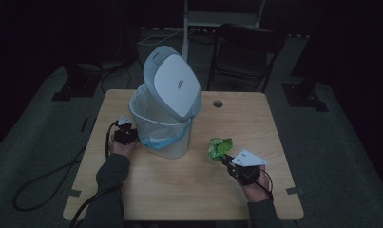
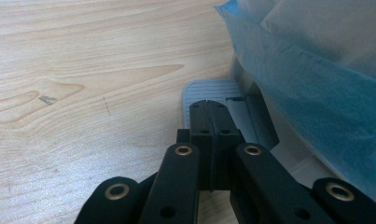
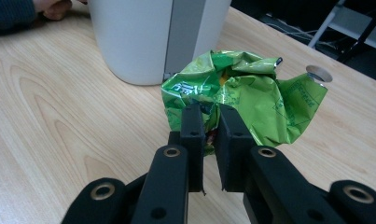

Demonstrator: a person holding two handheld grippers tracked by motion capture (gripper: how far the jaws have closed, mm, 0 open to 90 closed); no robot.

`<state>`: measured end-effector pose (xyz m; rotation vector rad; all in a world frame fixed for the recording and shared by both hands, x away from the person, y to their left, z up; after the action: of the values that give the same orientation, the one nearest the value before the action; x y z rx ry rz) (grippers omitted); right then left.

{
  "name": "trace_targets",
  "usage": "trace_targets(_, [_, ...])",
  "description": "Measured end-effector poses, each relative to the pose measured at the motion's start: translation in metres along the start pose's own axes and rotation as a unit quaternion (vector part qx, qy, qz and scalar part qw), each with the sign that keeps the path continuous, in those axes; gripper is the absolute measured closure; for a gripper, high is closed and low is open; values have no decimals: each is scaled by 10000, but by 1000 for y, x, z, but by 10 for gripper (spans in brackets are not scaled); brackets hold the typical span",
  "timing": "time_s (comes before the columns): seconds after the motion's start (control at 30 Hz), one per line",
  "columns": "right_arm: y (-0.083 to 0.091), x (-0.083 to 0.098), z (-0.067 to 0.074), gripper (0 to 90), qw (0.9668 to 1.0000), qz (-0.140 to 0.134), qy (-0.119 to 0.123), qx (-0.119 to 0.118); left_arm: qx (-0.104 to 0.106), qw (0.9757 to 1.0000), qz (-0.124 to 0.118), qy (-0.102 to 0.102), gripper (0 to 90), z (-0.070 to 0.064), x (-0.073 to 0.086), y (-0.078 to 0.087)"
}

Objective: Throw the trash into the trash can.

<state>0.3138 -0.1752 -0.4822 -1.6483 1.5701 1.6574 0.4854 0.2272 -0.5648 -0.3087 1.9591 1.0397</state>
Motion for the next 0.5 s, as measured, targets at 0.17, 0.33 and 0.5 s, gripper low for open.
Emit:
trace_targets(0.17, [5,-8,2,820,9999,-93,100,-49,6,10000,-4,13,900,0,0,0])
trace_targets(0.33, [11,-17,6,820,9995,-197,196,-115,-2,10000,-1,6,900,0,0,0])
trace_targets(0.5, [15,-25,9,821,9990,-288,290,-189,1,10000,-2,9,900,0,0,0])
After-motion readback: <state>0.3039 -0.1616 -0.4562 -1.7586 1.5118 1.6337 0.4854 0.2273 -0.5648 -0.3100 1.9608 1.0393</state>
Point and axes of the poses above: each handheld gripper's, and its own axes: y roughly backward along the jaws, x roughly out of its underside, z roughly to its left, the point moved 4 cm from there along -y, roughly forward along the jaws, and after that the axes turned 13 degrees about x, right-handed, at the moved point
